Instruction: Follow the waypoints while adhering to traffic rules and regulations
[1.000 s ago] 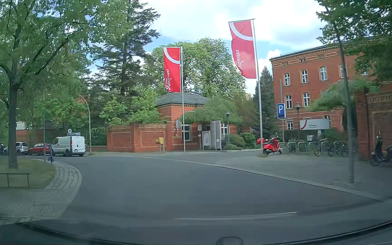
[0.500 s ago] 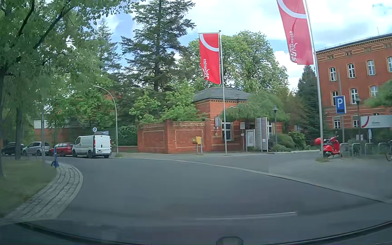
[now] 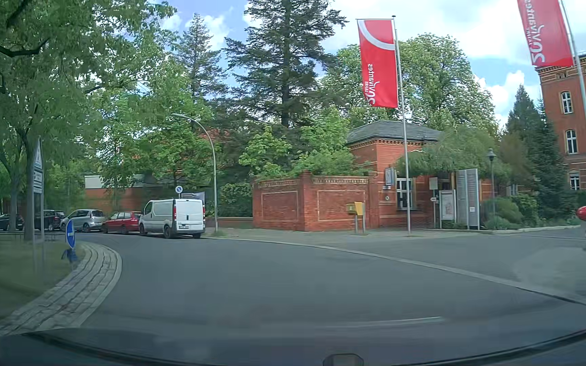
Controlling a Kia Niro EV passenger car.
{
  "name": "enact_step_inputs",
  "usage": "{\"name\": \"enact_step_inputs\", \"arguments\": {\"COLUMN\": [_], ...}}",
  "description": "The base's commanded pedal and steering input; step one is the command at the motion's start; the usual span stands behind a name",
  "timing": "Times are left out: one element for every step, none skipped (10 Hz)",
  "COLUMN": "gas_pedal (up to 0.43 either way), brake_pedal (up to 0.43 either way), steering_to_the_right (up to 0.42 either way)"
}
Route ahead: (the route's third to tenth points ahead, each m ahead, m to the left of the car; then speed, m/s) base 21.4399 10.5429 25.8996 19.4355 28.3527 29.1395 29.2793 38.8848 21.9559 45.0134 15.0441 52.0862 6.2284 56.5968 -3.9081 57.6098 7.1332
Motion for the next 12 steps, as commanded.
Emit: {"name": "enact_step_inputs", "arguments": {"gas_pedal": [0.398, 0.398, 0.398, 0.398, 0.398, 0.398, 0.398, 0.398, 0.398, 0.398, 0.398, 0.398], "brake_pedal": [0.018, 0.018, 0.018, 0.018, 0.018, 0.018, 0.018, 0.018, 0.018, 0.018, 0.018, 0.018], "steering_to_the_right": [-0.155, -0.163, -0.172, -0.179, -0.184, -0.189, -0.194, -0.194, -0.194, -0.194, -0.194, -0.195]}}
